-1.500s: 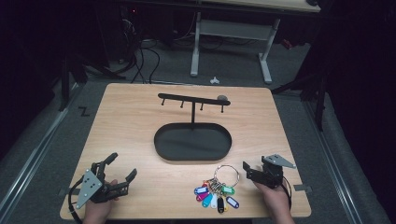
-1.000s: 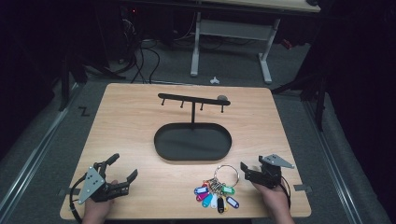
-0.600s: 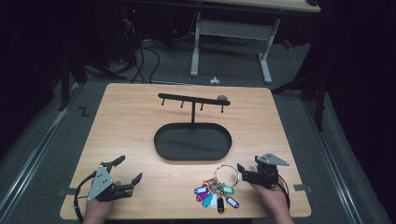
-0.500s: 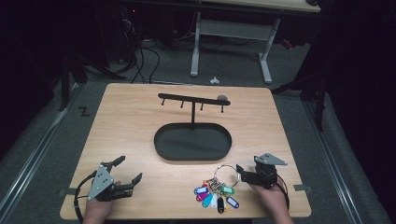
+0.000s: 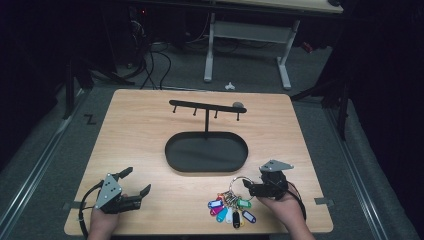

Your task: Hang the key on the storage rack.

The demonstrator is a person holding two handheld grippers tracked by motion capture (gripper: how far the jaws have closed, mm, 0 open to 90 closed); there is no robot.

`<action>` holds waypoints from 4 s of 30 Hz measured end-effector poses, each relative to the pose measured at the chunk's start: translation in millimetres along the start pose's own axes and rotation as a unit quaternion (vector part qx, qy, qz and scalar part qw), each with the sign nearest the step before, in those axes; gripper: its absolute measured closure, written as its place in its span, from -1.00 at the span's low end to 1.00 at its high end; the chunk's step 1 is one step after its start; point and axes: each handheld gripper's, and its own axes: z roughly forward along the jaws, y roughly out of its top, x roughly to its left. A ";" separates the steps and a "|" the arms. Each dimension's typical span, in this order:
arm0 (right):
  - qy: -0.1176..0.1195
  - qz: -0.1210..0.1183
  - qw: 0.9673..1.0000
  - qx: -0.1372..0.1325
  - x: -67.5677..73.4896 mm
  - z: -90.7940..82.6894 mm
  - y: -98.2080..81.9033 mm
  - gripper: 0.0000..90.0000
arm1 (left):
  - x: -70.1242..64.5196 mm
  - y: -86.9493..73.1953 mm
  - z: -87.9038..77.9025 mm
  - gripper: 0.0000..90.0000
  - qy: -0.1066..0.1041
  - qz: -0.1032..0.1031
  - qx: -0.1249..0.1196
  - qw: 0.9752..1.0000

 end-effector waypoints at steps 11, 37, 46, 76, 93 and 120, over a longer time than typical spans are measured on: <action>0.034 -0.045 0.996 0.075 -3.7 -4.1 22.5 -0.29 | 0.5 0.2 2.3 -0.67 -0.004 -0.003 0.010 1.000; 0.066 -0.160 0.938 0.300 11.0 54.9 69.2 0.26 | -2.4 -0.5 5.1 -0.67 -0.019 0.001 0.029 0.999; 0.075 -0.153 0.929 0.327 4.9 67.9 77.4 0.41 | -2.7 -1.3 4.0 -0.67 -0.029 0.005 0.025 0.999; 0.073 -0.196 0.899 0.386 17.6 76.8 81.3 0.67 | -3.1 -3.1 -3.5 -0.67 -0.045 0.014 -0.010 0.999; 0.072 -0.200 0.893 0.397 21.2 81.2 86.0 0.78 | 2.3 -3.4 -9.5 -0.67 -0.022 -0.004 -0.023 0.999; 0.073 -0.208 0.916 0.334 32.1 12.6 120.6 0.95 | -0.8 -3.7 -3.5 -0.67 -0.044 0.004 0.001 0.999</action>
